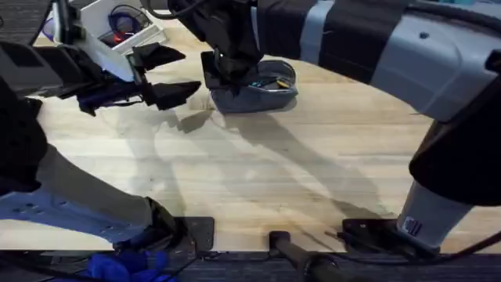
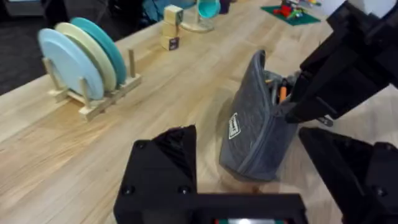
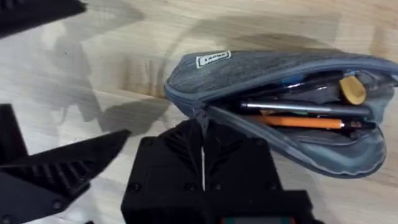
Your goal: Unzip the bag, pick up the pens from the table one at a time and place them inside, then zip the bag closed.
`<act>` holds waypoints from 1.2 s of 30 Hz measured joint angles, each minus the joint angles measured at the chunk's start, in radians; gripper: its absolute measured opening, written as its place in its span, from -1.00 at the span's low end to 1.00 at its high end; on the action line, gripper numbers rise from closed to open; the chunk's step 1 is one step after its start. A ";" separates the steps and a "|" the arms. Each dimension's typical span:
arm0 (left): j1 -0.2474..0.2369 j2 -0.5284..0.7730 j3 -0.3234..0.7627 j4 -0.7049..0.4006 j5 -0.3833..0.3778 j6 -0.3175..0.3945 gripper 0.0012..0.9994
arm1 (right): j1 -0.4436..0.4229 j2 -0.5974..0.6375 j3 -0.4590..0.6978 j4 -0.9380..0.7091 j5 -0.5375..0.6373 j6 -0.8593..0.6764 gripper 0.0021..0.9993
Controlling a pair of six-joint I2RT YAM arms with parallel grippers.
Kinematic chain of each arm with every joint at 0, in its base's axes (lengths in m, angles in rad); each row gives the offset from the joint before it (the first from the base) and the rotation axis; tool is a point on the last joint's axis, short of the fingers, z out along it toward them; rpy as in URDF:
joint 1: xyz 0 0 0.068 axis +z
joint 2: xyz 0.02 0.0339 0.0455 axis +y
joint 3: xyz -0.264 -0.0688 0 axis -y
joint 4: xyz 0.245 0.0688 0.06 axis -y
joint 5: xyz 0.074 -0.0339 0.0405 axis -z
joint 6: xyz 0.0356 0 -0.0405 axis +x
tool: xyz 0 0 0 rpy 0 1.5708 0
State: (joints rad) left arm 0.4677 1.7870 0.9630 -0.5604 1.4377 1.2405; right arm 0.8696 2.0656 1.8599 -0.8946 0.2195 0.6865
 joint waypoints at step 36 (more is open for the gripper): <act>-0.207 0.118 0.000 0.096 -0.123 -0.003 0.65 | 0.000 0.000 0.000 0.000 0.000 -0.003 -0.94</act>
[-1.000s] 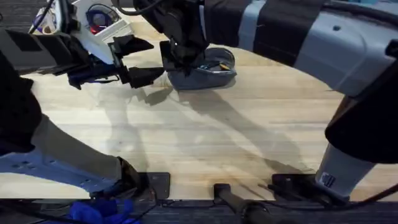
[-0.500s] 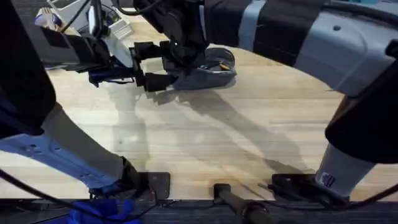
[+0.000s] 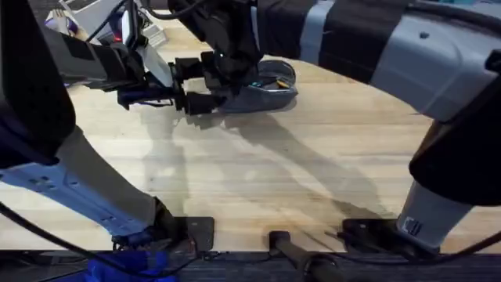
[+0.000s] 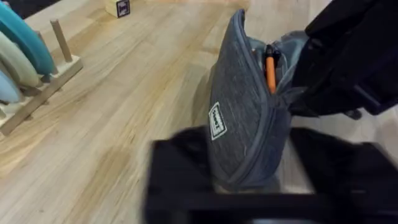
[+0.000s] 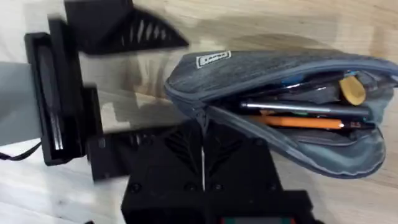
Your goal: Unzip the bag, pick up the pens from the table one at a time and place them inside, then zip the bag closed.
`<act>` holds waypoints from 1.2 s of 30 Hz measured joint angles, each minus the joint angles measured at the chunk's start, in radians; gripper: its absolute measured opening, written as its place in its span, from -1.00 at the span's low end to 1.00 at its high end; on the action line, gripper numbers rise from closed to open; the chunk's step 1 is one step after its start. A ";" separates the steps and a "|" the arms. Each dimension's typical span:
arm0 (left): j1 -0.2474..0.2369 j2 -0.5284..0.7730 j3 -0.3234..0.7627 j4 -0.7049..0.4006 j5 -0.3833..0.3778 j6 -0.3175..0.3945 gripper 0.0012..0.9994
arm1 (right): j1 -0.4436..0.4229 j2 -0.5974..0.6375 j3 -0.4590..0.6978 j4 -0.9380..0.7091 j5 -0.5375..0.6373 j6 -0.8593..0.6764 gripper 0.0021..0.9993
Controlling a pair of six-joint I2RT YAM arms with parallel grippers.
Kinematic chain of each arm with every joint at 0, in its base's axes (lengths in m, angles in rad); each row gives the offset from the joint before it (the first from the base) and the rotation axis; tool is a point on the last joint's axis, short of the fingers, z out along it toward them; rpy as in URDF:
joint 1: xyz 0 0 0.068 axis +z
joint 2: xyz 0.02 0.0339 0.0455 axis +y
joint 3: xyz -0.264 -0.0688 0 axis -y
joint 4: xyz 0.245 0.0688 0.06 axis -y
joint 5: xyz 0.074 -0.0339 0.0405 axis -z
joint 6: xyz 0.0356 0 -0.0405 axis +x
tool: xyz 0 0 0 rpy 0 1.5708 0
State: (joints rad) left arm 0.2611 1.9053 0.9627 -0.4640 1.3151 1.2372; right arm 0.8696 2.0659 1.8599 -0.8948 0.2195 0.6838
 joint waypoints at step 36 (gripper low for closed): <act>-0.008 0.000 -0.006 0.004 0.004 0.000 -0.92 | -0.019 0.000 0.012 -0.124 -0.001 -0.088 -0.95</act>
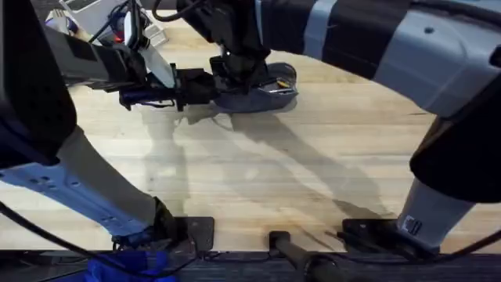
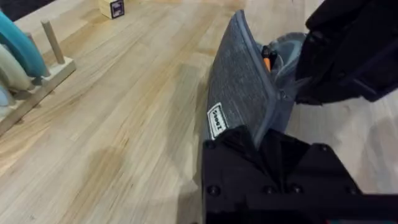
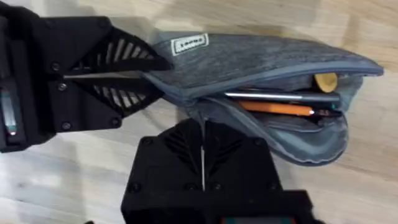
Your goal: Unzip the bag, pick up the pens from the table one at a time and place them inside, then zip the bag closed.
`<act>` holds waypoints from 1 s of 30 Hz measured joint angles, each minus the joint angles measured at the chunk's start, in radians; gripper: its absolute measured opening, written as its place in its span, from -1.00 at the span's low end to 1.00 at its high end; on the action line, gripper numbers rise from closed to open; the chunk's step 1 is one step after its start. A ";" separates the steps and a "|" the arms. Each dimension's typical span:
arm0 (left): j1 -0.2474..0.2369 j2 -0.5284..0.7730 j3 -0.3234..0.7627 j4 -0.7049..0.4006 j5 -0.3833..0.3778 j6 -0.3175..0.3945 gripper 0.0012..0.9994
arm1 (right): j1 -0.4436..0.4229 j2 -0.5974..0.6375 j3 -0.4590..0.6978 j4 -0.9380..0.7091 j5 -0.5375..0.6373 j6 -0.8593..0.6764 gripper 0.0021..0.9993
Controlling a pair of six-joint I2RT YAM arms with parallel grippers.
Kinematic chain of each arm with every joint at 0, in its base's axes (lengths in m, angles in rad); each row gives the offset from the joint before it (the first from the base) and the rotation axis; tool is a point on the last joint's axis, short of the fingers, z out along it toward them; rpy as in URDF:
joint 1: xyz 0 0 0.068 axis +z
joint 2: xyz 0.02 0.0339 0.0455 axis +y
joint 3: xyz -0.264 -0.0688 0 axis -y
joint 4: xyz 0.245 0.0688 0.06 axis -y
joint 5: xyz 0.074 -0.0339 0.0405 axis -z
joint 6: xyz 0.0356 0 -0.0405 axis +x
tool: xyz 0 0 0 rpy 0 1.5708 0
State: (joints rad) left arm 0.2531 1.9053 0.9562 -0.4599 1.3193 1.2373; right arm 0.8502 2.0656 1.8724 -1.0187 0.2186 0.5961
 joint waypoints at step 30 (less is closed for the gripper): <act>-0.011 0.000 -0.001 0.004 -0.001 0.000 -0.92 | -0.125 0.000 0.014 -0.082 -0.091 -0.179 -0.95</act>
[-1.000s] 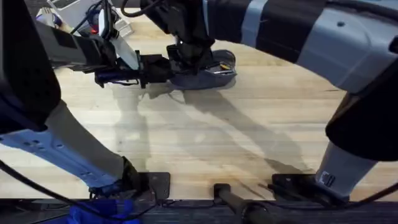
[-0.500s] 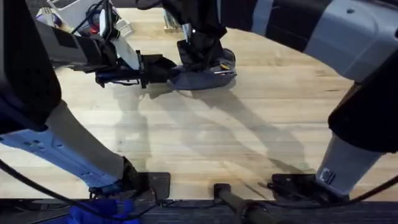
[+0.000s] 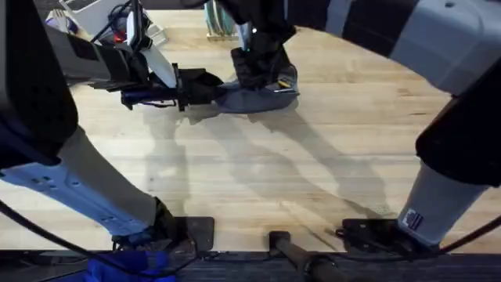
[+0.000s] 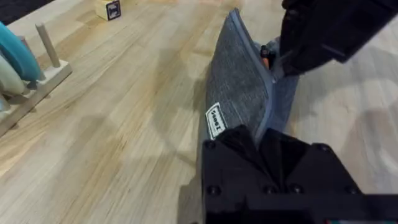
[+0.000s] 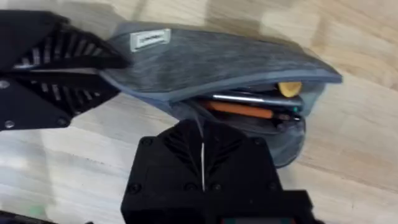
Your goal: Unzip the bag, pick up the pens from the table one at a time and place them inside, then zip the bag closed.
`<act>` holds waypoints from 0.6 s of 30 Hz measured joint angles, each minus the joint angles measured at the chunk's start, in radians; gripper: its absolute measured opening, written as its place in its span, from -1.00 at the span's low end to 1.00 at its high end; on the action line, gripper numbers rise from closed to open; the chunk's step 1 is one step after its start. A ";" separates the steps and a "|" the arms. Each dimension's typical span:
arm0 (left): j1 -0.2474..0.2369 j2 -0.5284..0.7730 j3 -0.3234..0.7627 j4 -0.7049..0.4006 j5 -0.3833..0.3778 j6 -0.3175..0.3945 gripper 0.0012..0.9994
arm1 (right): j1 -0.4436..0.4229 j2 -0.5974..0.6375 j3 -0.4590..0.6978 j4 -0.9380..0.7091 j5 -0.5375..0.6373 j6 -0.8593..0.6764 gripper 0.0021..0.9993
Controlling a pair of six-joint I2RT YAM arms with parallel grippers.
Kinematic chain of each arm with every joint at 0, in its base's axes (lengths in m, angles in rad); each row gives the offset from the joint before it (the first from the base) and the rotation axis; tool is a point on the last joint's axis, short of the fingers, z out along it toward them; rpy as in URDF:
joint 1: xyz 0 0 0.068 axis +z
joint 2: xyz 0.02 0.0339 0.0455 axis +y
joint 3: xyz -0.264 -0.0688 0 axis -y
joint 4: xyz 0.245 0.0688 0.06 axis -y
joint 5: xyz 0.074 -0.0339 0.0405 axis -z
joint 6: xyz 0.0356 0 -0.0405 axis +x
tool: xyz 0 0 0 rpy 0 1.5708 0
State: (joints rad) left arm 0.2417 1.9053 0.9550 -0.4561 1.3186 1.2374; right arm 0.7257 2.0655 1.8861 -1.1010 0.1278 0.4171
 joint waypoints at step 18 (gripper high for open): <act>0.007 0.000 0.000 0.004 -0.010 0.000 -0.92 | -0.192 -0.013 0.004 -0.112 -0.115 -0.070 -0.94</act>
State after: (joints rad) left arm 0.2488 1.9053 0.9550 -0.4521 1.3089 1.2373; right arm 0.5335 2.0528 1.8900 -1.2127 0.0127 0.3468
